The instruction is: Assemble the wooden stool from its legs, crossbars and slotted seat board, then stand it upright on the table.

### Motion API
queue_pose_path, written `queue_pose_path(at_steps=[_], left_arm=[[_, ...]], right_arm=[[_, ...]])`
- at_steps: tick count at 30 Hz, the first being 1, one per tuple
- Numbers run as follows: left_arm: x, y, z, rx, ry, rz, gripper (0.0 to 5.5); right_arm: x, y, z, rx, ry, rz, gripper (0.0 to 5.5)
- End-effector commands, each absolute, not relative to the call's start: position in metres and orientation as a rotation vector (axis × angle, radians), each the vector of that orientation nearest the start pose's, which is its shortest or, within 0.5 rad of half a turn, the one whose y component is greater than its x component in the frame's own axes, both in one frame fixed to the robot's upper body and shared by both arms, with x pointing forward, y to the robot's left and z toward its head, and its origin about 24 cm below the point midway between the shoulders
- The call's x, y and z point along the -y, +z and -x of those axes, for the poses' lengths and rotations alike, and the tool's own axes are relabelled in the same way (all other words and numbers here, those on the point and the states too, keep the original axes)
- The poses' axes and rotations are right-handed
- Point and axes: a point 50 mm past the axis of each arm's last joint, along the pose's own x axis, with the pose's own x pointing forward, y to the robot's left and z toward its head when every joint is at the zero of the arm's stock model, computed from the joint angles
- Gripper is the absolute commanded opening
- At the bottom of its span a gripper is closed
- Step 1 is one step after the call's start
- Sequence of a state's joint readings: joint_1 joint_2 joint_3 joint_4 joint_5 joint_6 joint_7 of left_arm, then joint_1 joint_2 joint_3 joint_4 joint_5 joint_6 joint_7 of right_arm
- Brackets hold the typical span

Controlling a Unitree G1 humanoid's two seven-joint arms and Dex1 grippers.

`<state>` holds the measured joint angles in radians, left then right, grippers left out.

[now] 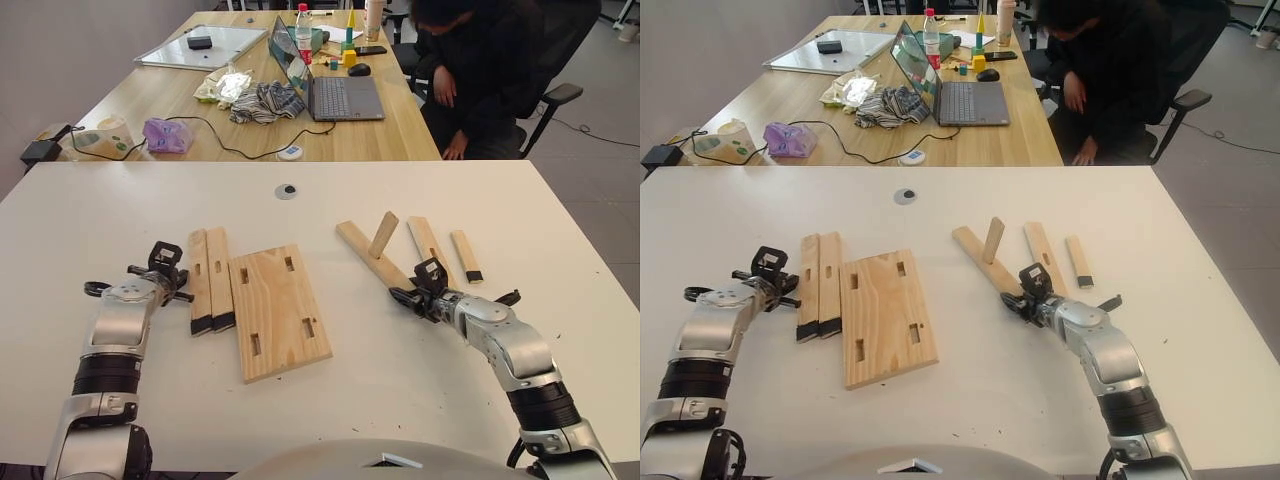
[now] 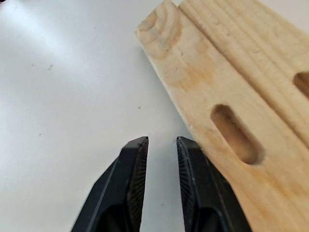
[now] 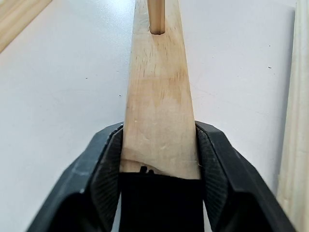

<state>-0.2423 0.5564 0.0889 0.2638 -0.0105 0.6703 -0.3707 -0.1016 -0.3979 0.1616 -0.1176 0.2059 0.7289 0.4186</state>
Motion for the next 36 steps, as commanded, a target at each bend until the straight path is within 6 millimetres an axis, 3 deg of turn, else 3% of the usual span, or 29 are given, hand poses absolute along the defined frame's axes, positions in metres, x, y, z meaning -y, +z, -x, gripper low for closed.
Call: queue_pose_path(at_steps=[1, 3, 5, 7, 10, 12, 14, 16, 18, 22, 28, 36], left_arm=[[-0.270, 0.038, -0.294, -0.659, -0.069, -0.274, 1.07], [-0.257, 0.042, -0.309, -0.616, -0.084, -0.246, 1.07], [-0.238, 0.059, -0.330, -0.512, -0.121, -0.219, 1.07], [-0.227, 0.108, -0.350, -0.262, -0.152, -0.174, 1.07], [-0.219, 0.192, -0.359, 0.069, -0.281, 0.000, 1.07], [-0.203, 0.224, -0.352, 0.177, -0.417, 0.048, 1.07], [-0.179, 0.241, -0.343, 0.227, -0.602, 0.150, 1.47], [-0.151, 0.251, -0.331, 0.254, -0.835, 0.287, 1.83], [-0.137, 0.256, -0.326, 0.264, -0.948, 0.362, 2.34], [-0.135, 0.272, -0.318, 0.325, -1.112, 0.568, 3.08], [-0.139, 0.275, -0.294, 0.303, -1.349, 0.686, 3.12], [-0.139, 0.270, -0.291, 0.261, -1.361, 0.644, 3.12]], right_arm=[[0.157, 0.022, -0.252, -0.595, 0.497, 0.106, 2.02], [0.155, 0.038, -0.263, -0.479, 0.473, 0.077, 2.02], [0.152, 0.061, -0.274, -0.327, 0.455, 0.043, 2.02], [0.149, 0.087, -0.281, -0.184, 0.464, -0.032, 2.02], [0.147, 0.131, -0.284, -0.021, 0.615, -0.227, 2.02], [0.149, 0.161, -0.285, 0.048, 0.753, -0.351, 2.02], [0.151, 0.186, -0.286, 0.093, 0.868, -0.452, 2.02], [0.145, 0.205, -0.283, 0.096, 1.025, -0.521, 2.02], [0.139, 0.214, -0.283, 0.078, 1.119, -0.536, 2.02], [0.127, 0.228, -0.281, 0.055, 1.255, -0.552, 2.02], [0.119, 0.227, -0.270, 0.004, 1.386, -0.559, 2.02], [0.118, 0.224, -0.265, -0.022, 1.428, -0.535, 2.02]])
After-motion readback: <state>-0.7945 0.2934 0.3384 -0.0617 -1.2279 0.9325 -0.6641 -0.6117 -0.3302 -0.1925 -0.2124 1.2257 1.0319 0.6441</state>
